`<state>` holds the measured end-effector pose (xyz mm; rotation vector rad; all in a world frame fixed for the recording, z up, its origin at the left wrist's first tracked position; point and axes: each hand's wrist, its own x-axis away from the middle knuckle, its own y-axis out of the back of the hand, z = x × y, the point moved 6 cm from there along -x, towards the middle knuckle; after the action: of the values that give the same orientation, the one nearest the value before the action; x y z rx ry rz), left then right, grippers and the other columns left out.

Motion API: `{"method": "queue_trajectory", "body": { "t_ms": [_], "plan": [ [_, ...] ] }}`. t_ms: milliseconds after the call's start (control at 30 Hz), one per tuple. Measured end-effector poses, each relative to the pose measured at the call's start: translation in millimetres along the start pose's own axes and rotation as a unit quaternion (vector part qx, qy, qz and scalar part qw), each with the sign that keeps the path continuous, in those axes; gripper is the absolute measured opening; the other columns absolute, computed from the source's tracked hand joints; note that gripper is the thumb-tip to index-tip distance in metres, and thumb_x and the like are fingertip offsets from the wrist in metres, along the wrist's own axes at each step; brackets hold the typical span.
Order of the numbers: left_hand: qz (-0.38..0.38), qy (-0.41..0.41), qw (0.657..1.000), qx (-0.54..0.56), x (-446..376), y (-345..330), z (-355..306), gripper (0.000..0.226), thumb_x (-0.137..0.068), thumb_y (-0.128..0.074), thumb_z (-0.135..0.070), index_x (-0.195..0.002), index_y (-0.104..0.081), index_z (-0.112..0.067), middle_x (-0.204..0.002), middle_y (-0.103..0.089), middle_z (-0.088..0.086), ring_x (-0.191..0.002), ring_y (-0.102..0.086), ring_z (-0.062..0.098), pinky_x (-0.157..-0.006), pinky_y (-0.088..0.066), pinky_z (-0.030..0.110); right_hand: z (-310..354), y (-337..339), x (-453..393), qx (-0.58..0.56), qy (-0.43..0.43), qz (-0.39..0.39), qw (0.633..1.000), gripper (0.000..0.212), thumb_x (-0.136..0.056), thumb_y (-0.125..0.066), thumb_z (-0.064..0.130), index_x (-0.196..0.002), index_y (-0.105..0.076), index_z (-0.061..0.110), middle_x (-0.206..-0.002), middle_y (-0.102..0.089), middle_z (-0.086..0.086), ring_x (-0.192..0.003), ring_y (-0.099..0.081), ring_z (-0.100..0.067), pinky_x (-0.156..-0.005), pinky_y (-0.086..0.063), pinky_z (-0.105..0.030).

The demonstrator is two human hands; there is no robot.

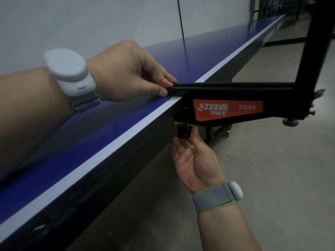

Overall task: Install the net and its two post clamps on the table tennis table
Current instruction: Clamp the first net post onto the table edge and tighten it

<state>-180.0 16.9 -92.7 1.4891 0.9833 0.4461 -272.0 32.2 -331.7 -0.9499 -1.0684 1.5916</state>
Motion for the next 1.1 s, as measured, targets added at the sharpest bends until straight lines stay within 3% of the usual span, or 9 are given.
{"method": "queue_trajectory", "body": {
  "t_ms": [233, 333, 567, 867, 1033, 1100],
  "plan": [
    [-0.004, -0.002, 1.0, 0.009, -1, 5, 4, 0.018, -0.08, -0.087, -0.019, -0.098, -0.084, -0.017, -0.11, -0.079, -0.012, -0.103, -0.073, -0.004, -0.104, -0.054, 0.027, -2, -1, -2, -0.005, -0.039, 0.013, 0.999, 0.032, -0.097, -0.06, 0.034, -0.119, -0.073, 0.016, -0.102, -0.08, -0.008, -0.084, -0.078, -0.02, -0.074, -0.064, -0.032],
    [0.0, 0.004, 1.0, 0.017, -1, 2, 5, 0.017, -0.081, -0.087, -0.017, -0.098, -0.084, -0.016, -0.11, -0.079, -0.012, -0.102, -0.072, -0.006, -0.103, -0.054, 0.026, -2, 5, -2, -0.011, -0.03, 0.028, 0.999, 0.034, -0.094, -0.063, 0.027, -0.125, -0.073, 0.015, -0.113, -0.079, -0.009, -0.093, -0.078, -0.021, -0.081, -0.064, -0.034],
    [0.005, -0.001, 1.0, 0.022, -1, 0, 1, 0.017, -0.082, -0.086, -0.013, -0.097, -0.083, -0.021, -0.11, -0.079, -0.012, -0.1, -0.071, -0.009, -0.1, -0.053, 0.019, -4, 6, -5, 0.01, 0.02, -0.001, 1.0, 0.026, -0.093, -0.06, 0.024, -0.093, -0.085, 0.019, -0.098, -0.08, -0.005, -0.083, -0.078, -0.015, -0.074, -0.064, -0.029],
    [0.002, 0.001, 1.0, 0.013, -2, 0, 2, 0.018, -0.082, -0.086, -0.015, -0.1, -0.084, -0.014, -0.11, -0.078, -0.015, -0.1, -0.071, -0.009, -0.1, -0.053, 0.018, -4, 4, -1, -0.025, -0.004, 0.0, 1.0, 0.027, -0.094, -0.061, 0.031, -0.094, -0.086, 0.02, -0.095, -0.079, -0.005, -0.081, -0.078, -0.016, -0.073, -0.065, -0.03],
    [-0.003, 0.009, 0.999, 0.037, -2, -2, 5, 0.014, -0.082, -0.085, -0.013, -0.097, -0.083, -0.013, -0.109, -0.079, -0.012, -0.1, -0.073, -0.005, -0.098, -0.056, 0.021, -4, 6, -1, -0.015, -0.027, -0.009, 1.0, 0.03, -0.097, -0.058, 0.032, -0.108, -0.083, 0.019, -0.11, -0.079, -0.009, -0.094, -0.079, -0.022, -0.08, -0.064, -0.036],
    [-0.006, 0.008, 0.999, 0.046, -1, -2, 4, 0.012, -0.083, -0.085, -0.017, -0.094, -0.083, -0.013, -0.108, -0.079, -0.012, -0.1, -0.074, -0.004, -0.097, -0.057, 0.024, -1, 5, 1, -0.028, -0.027, -0.003, 0.999, 0.03, -0.097, -0.056, 0.03, -0.112, -0.079, 0.017, -0.105, -0.08, -0.009, -0.088, -0.079, -0.022, -0.074, -0.065, -0.036]
  ]
}}
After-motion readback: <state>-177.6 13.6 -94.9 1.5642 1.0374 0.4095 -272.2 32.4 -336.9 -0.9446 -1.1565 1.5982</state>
